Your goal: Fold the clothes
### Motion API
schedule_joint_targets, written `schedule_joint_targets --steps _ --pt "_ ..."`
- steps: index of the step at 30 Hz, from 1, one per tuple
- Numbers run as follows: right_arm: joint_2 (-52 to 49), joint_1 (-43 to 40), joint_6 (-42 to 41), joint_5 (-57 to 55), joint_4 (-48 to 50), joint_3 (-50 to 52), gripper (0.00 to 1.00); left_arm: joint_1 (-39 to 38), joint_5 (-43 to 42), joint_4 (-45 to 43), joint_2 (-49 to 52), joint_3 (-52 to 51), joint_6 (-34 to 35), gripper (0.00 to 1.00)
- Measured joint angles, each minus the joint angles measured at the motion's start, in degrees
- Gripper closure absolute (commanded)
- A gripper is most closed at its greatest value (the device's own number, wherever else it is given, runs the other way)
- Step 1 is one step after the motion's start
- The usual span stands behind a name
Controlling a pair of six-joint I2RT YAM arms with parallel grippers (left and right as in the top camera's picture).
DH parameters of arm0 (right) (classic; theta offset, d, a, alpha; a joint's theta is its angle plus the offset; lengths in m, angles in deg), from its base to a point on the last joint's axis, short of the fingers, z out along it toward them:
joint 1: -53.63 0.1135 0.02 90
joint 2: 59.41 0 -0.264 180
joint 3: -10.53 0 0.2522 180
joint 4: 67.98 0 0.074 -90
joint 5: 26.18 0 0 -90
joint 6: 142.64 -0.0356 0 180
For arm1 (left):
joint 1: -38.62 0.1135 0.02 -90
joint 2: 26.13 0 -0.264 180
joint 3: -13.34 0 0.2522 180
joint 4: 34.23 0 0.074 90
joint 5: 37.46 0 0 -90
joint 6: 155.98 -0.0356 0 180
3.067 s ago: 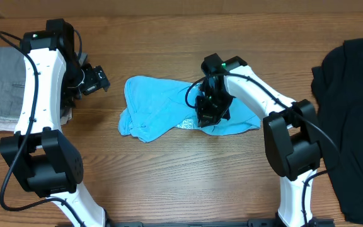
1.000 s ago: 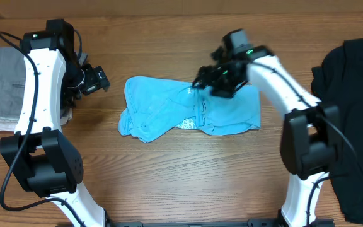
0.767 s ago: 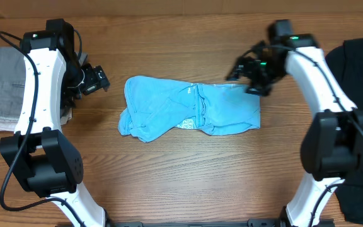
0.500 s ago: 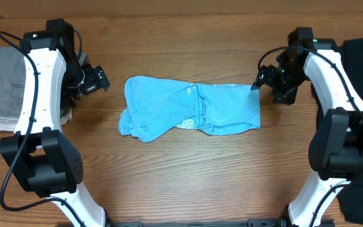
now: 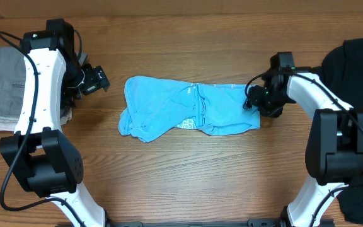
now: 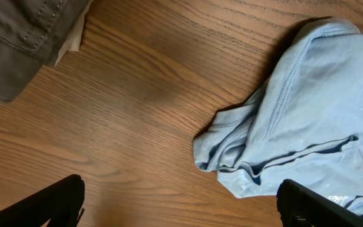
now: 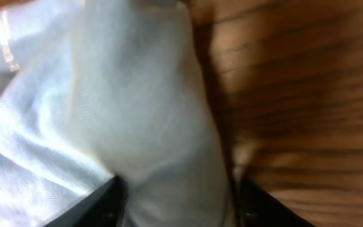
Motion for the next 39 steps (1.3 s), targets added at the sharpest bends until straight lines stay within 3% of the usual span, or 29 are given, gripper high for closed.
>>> schedule_joint_targets --steps 2,6,11,24,30,39 --pt "0.1 0.2 0.2 0.0 0.9 0.8 0.96 0.0 0.0 0.0 0.0 0.0 0.0 0.0" --pt "0.2 0.0 0.0 0.0 -0.3 0.9 0.96 0.0 0.0 0.0 0.0 0.0 0.0 0.0" --pt "0.0 -3.7 0.0 -3.5 -10.1 -2.1 0.96 0.0 0.0 0.0 0.0 0.0 0.0 0.0" --pt "-0.5 -21.1 0.0 -9.4 -30.6 -22.6 0.96 0.0 0.0 0.0 0.0 0.0 0.0 0.0" --pt "-0.6 -18.5 -0.1 -5.8 -39.7 -32.7 0.95 0.0 0.0 0.0 0.0 0.0 0.0 0.0" --pt "-0.6 -3.5 -1.7 0.4 -38.3 -34.3 0.95 0.0 0.0 0.0 0.0 0.0 0.0 0.0"
